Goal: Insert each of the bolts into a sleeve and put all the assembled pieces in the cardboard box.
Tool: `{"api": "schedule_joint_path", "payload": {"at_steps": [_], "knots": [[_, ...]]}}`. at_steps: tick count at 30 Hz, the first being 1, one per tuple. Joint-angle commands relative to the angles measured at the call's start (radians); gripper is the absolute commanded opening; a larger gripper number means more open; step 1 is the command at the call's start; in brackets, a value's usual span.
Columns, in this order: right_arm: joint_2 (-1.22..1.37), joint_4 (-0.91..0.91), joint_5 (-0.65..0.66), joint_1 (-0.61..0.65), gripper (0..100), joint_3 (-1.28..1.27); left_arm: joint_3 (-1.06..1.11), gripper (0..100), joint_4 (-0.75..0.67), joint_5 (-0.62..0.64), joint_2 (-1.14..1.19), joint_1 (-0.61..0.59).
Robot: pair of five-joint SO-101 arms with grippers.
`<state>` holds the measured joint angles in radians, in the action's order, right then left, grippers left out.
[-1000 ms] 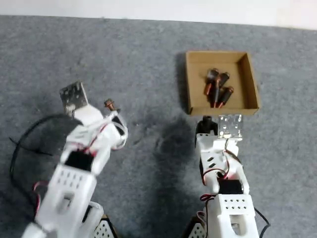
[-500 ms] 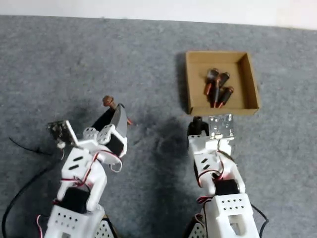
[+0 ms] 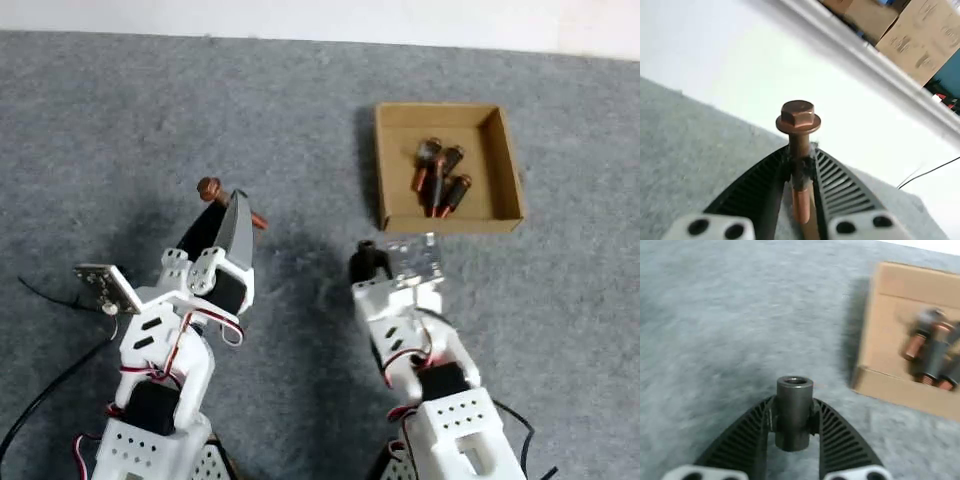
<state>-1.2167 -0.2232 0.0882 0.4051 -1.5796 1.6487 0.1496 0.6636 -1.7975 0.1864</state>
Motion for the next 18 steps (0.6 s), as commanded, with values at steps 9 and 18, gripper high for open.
{"api": "schedule_joint_path", "payload": {"at_steps": [9, 18], "knots": [[-0.49, -0.027, 0.121, 0.101, 0.4, -0.018, -0.013, 0, -0.037, -0.005, -0.01, 0.283], [-0.605, -0.108, 0.124, 0.102, 0.4, -0.133, -0.045, 0, -0.041, -0.006, -0.01, 0.294]]}}
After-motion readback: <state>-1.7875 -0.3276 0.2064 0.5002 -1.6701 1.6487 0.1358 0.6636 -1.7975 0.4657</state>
